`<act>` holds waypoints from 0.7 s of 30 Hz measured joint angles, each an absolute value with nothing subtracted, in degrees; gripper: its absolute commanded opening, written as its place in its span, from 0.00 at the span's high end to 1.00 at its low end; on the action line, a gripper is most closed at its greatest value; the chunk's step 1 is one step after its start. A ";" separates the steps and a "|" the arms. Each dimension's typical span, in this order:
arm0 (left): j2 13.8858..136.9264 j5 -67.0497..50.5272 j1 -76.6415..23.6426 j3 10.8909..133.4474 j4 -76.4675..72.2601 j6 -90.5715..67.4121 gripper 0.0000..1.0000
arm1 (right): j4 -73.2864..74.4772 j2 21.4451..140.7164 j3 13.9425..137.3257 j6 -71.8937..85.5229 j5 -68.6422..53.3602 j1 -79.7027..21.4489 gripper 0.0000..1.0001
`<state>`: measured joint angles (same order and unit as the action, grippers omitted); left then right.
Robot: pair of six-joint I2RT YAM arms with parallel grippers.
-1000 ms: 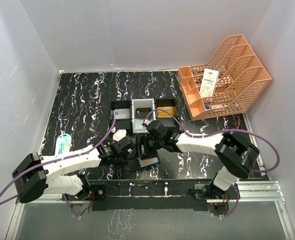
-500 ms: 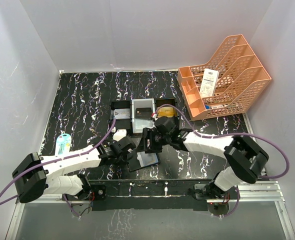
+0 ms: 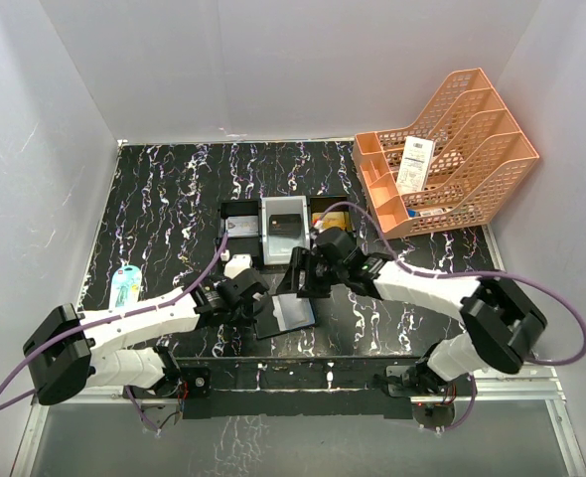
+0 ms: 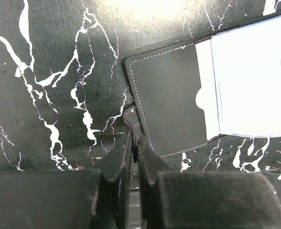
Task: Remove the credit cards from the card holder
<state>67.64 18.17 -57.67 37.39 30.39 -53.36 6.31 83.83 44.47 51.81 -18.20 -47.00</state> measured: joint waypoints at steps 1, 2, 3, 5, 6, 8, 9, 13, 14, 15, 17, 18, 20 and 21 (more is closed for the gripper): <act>67.64 18.15 -57.56 37.39 30.37 -53.28 1.00 | 7.33 82.41 44.45 51.59 -17.02 -46.28 0.34; 67.64 18.11 -57.49 37.39 30.37 -53.10 1.00 | 8.16 80.97 44.42 51.48 -15.88 -45.41 0.33; 67.64 18.04 -57.47 37.39 30.35 -52.93 1.00 | 8.86 79.61 44.27 51.37 -14.81 -44.36 0.33; 67.66 18.00 -57.43 37.39 30.22 -52.62 1.00 | 8.93 77.58 43.03 51.31 -13.80 -42.28 0.35; 67.66 17.98 -57.43 37.39 30.20 -52.49 1.00 | 8.69 77.10 42.26 51.31 -13.87 -41.45 0.36; 67.75 17.96 -57.41 37.39 30.11 -52.21 1.00 | 8.12 77.08 40.29 51.37 -14.87 -40.16 0.40; 67.83 17.96 -57.34 37.39 30.00 -52.05 1.00 | 7.66 77.71 39.46 51.48 -15.88 -39.99 0.42; 68.47 17.85 -57.04 37.41 29.52 -51.51 1.00 | 4.64 83.66 38.04 52.77 -21.56 -40.25 0.50; 68.75 17.78 -56.99 37.43 29.34 -51.40 1.00 | 3.66 85.03 37.69 53.10 -22.70 -40.49 0.52; 69.01 17.74 -56.90 37.50 29.26 -51.31 1.00 | 3.01 85.89 37.41 53.52 -23.55 -40.58 0.53; 69.43 17.65 -56.73 37.52 28.99 -51.03 1.00 | 1.48 86.65 37.12 54.22 -25.45 -40.93 0.56; 69.49 17.56 -56.73 37.52 28.95 -50.98 1.00 | 0.78 86.72 37.12 54.33 -26.02 -41.06 0.57; 69.58 17.50 -56.66 37.52 28.75 -50.96 1.00 | -0.58 86.72 37.19 54.37 -27.14 -41.32 0.58; 69.60 17.41 -56.60 37.52 28.67 -50.96 1.00 | -1.06 86.74 37.39 54.35 -27.86 -41.58 0.58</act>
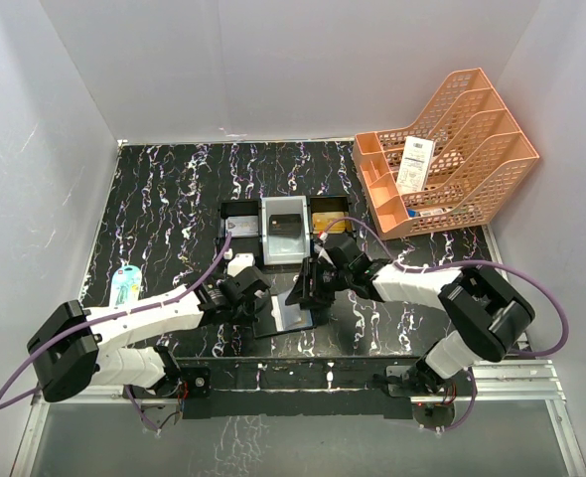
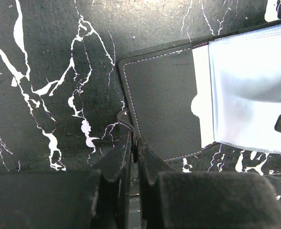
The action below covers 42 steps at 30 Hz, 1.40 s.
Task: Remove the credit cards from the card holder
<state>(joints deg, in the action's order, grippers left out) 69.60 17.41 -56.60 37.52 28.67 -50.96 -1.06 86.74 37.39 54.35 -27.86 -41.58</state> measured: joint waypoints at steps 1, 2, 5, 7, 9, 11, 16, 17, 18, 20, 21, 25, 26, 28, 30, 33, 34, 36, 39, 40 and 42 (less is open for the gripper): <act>69.60 17.34 -56.55 37.52 28.56 -50.96 1.00 | -1.34 86.78 37.56 54.33 -28.38 -41.76 0.58; 69.60 17.28 -56.49 37.52 28.45 -50.96 1.00 | -1.56 87.00 37.98 54.28 -28.88 -42.02 0.58; 69.60 17.12 -56.38 37.52 28.27 -50.96 1.00 | -2.02 88.42 39.64 54.11 -29.98 -42.98 0.58; 69.60 17.10 -56.34 37.50 28.27 -50.96 1.00 | -2.50 89.30 40.29 54.13 -30.50 -43.66 0.58; 69.56 17.10 -56.34 37.50 28.29 -50.98 1.00 | -3.31 90.32 40.84 54.26 -31.11 -44.60 0.58; 69.38 17.10 -56.14 37.45 28.32 -51.00 1.00 | -4.29 91.18 41.15 54.65 -31.51 -45.43 0.58; 66.30 16.82 -54.74 35.42 28.25 -51.22 1.00 | -7.51 94.17 42.54 56.21 -32.47 -47.29 0.54; 65.45 16.62 -54.26 34.65 28.32 -51.31 0.99 | -8.05 94.83 42.85 56.55 -32.77 -47.59 0.54; 64.73 16.45 -53.78 33.98 28.34 -51.46 0.97 | -8.75 95.48 43.11 56.97 -32.99 -47.77 0.52; 63.70 16.19 -52.99 32.88 28.38 -51.72 0.92 | -10.33 96.97 43.42 57.67 -33.32 -48.12 0.51; 63.26 16.05 -52.60 32.38 28.49 -51.90 0.89 | -10.81 97.54 43.42 57.89 -33.39 -48.23 0.51; 62.48 15.62 -51.83 30.96 29.06 -52.53 0.84 | -12.16 99.55 43.42 59.00 -33.36 -48.34 0.51; 62.41 15.62 -51.79 30.96 29.45 -52.77 0.81 | -12.45 100.05 43.42 59.18 -33.32 -48.34 0.51; 62.06 15.66 -51.68 30.98 30.39 -53.41 0.73 | -12.69 101.36 43.42 59.75 -33.12 -48.34 0.54; 61.25 15.68 -51.62 31.11 31.40 -53.93 0.65 | -12.97 102.17 43.51 60.60 -33.36 -48.29 0.64; 58.76 15.94 -51.57 32.16 33.41 -54.68 0.59 | -12.80 102.63 43.55 61.17 -32.53 -48.31 0.76; 57.60 16.12 -51.57 32.80 33.93 -54.87 0.57 | -12.56 102.76 43.55 61.19 -32.05 -48.34 0.80; 55.51 16.34 -51.57 34.24 34.57 -55.20 0.55 | -12.23 102.80 43.55 61.21 -30.94 -48.38 0.85; 52.14 15.94 -51.55 36.21 33.63 -55.09 0.54 | -11.57 102.80 43.64 61.12 -29.76 -48.64 0.87; 51.31 15.51 -51.55 36.56 32.77 -54.87 0.55 | -11.29 102.80 43.75 61.12 -29.50 -48.71 0.87; 50.43 14.09 -51.53 36.88 30.79 -54.28 0.56 | -10.87 102.80 43.86 61.08 -29.10 -48.75 0.88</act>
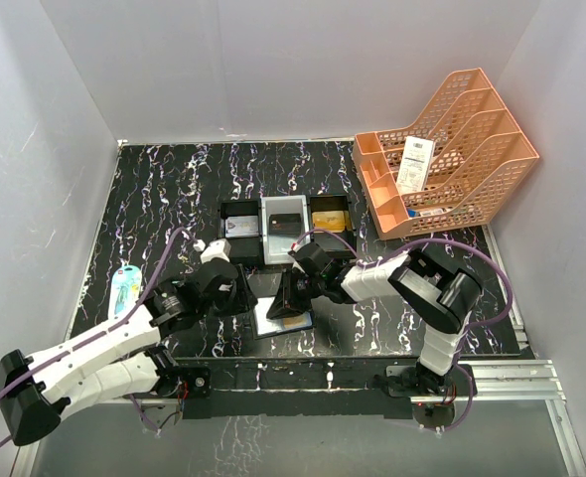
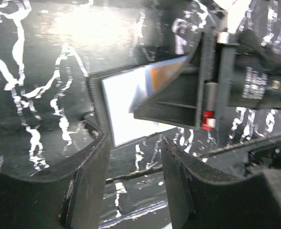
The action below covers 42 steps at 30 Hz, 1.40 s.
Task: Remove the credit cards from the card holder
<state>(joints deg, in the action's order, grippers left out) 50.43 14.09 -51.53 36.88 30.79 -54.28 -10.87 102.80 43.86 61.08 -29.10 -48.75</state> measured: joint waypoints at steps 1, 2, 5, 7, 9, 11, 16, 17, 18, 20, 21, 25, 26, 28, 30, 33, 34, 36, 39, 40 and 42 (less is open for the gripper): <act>50.37 13.10 -51.53 36.91 29.54 -53.87 0.57 | -10.81 102.80 43.86 61.10 -28.97 -48.77 0.88; 50.61 11.92 -51.53 36.93 28.32 -53.47 0.59 | -10.74 102.80 43.86 61.12 -28.86 -48.80 0.88; 52.80 8.29 -51.53 36.97 24.82 -52.69 0.69 | -10.59 102.80 43.94 61.19 -28.69 -48.82 0.88; 54.78 6.76 -51.53 36.97 23.27 -52.95 0.73 | -10.48 102.80 44.05 61.23 -28.53 -48.82 0.88; 57.12 6.00 -51.53 36.80 21.76 -53.87 0.75 | -10.48 102.80 44.05 61.28 -28.40 -48.82 0.88; 58.85 6.04 -51.53 35.90 20.69 -55.27 0.75 | -10.50 102.80 44.05 61.36 -28.34 -48.82 0.88; 61.67 6.98 -51.46 32.51 18.26 -58.24 0.79 | -10.55 102.72 44.05 61.58 -28.12 -48.82 0.87; 62.61 7.33 -51.46 32.10 17.96 -58.63 0.80 | -10.55 102.65 44.05 61.63 -27.97 -48.82 0.86; 63.46 7.64 -51.46 31.90 17.76 -58.87 0.81 | -10.50 102.48 44.05 61.60 -27.73 -48.80 0.85; 65.82 8.27 -51.31 31.57 17.10 -59.18 0.83 | -10.20 101.89 44.03 61.56 -26.92 -48.80 0.84; 67.00 8.45 -51.22 31.38 16.71 -59.20 0.84 | -9.93 101.30 43.94 61.49 -26.52 -48.80 0.83; 69.76 9.15 -51.09 31.03 16.73 -59.51 0.85 | -6.74 97.32 43.62 60.20 -24.47 -48.80 0.77; 69.67 9.39 -51.09 31.03 16.75 -59.61 0.85 | -5.52 95.96 43.62 59.75 -23.57 -48.80 0.72; 69.45 9.89 -51.07 30.92 16.93 -59.66 0.85 | -2.76 92.92 43.62 58.52 -21.37 -48.80 0.66; 68.95 10.09 -51.07 30.55 16.88 -59.61 0.85 | 0.08 89.93 43.62 57.52 -18.81 -48.80 0.53; 67.90 10.09 -51.07 29.76 16.82 -59.20 0.85 | 4.32 85.25 43.62 56.42 -14.17 -48.62 0.40; 67.75 10.07 -51.07 29.61 16.73 -59.00 0.85 | 5.43 83.83 43.59 56.07 -12.80 -48.60 0.39; 67.72 10.02 -51.07 29.56 16.64 -58.57 0.85 | 6.61 81.47 43.29 55.70 -10.39 -48.38 0.38; 67.72 10.00 -51.07 29.56 16.67 -58.00 0.85 | 7.42 79.46 42.46 55.55 -8.34 -48.21 0.40; 67.72 9.98 -51.07 29.56 16.64 -57.76 0.85 | 7.68 79.35 42.28 55.40 -7.92 -48.14 0.41; 67.72 9.82 -51.07 29.56 16.60 -57.25 0.85 | 8.29 79.57 42.19 55.11 -7.84 -47.99 0.43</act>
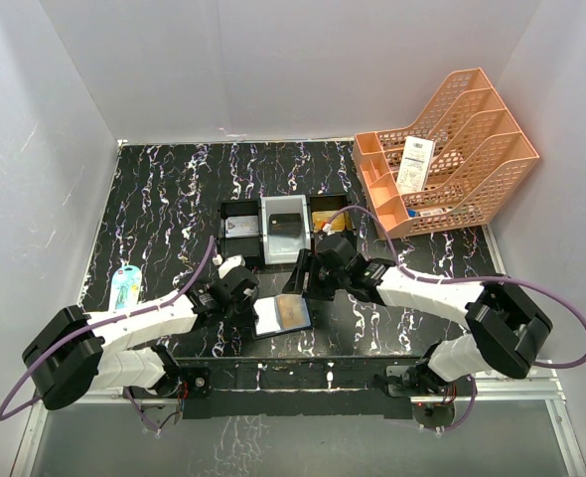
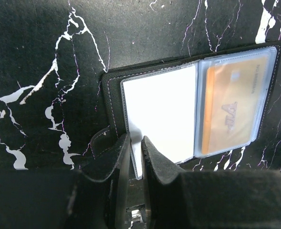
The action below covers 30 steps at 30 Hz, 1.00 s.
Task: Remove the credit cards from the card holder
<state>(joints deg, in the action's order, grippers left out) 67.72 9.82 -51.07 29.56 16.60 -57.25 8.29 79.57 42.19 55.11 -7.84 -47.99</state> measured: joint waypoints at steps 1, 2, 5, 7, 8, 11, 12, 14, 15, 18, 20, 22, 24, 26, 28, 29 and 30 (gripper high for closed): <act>67.72 9.74 -51.07 29.56 16.56 -56.99 0.85 | 8.58 79.79 42.19 54.94 -8.01 -47.97 0.45; 67.75 9.65 -51.07 29.56 16.51 -56.77 0.85 | 8.67 80.14 42.19 54.89 -8.34 -47.94 0.47; 67.81 9.54 -51.07 29.58 16.47 -56.36 0.85 | 8.75 82.48 42.19 54.63 -9.76 -47.92 0.50; 67.81 9.47 -51.07 29.58 16.47 -56.16 0.85 | 8.97 84.34 42.19 54.48 -10.48 -47.92 0.50; 67.81 9.43 -51.07 29.61 16.49 -56.10 0.85 | 9.15 85.17 42.19 54.41 -10.66 -47.92 0.50; 67.81 9.41 -51.07 29.65 16.53 -55.92 0.85 | 9.76 86.00 42.19 54.24 -10.72 -47.92 0.50; 67.81 9.41 -51.07 29.67 16.58 -55.88 0.85 | 9.85 86.00 42.19 54.11 -10.70 -47.92 0.50; 67.81 9.39 -51.07 29.69 16.69 -55.75 0.85 | 10.04 86.04 42.19 53.91 -10.70 -47.92 0.51; 67.81 9.39 -51.07 29.69 16.69 -55.68 0.85 | 10.15 86.21 42.19 53.80 -10.74 -47.92 0.51; 67.81 9.39 -51.07 29.69 16.75 -55.51 0.85 | 10.13 86.76 42.19 53.63 -11.31 -47.90 0.54; 67.81 9.28 -51.07 29.69 16.75 -55.42 0.85 | 10.04 86.78 42.19 53.45 -11.81 -47.83 0.58; 67.83 9.19 -51.05 29.69 16.71 -55.24 0.86 | 10.04 86.78 42.19 53.34 -12.05 -47.83 0.61; 67.88 9.15 -51.05 29.71 16.71 -55.05 0.86 | 10.07 86.78 42.19 53.19 -12.19 -47.83 0.65; 68.07 9.06 -51.05 29.89 16.73 -54.96 0.86 | 10.07 86.78 42.19 52.97 -12.21 -47.83 0.67; 68.23 8.95 -51.05 30.02 16.75 -54.76 0.86 | 10.07 86.78 42.19 52.80 -12.40 -47.83 0.67; 68.23 8.91 -51.05 30.02 16.75 -54.65 0.86 | 10.07 86.78 42.19 52.69 -12.67 -47.81 0.67; 68.25 8.86 -51.05 30.02 16.73 -54.59 0.86 | 10.02 86.78 42.19 52.60 -13.15 -47.81 0.67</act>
<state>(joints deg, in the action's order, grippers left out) 68.25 8.86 -51.05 30.02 16.73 -54.59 10.02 86.78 42.19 52.60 -13.15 -47.81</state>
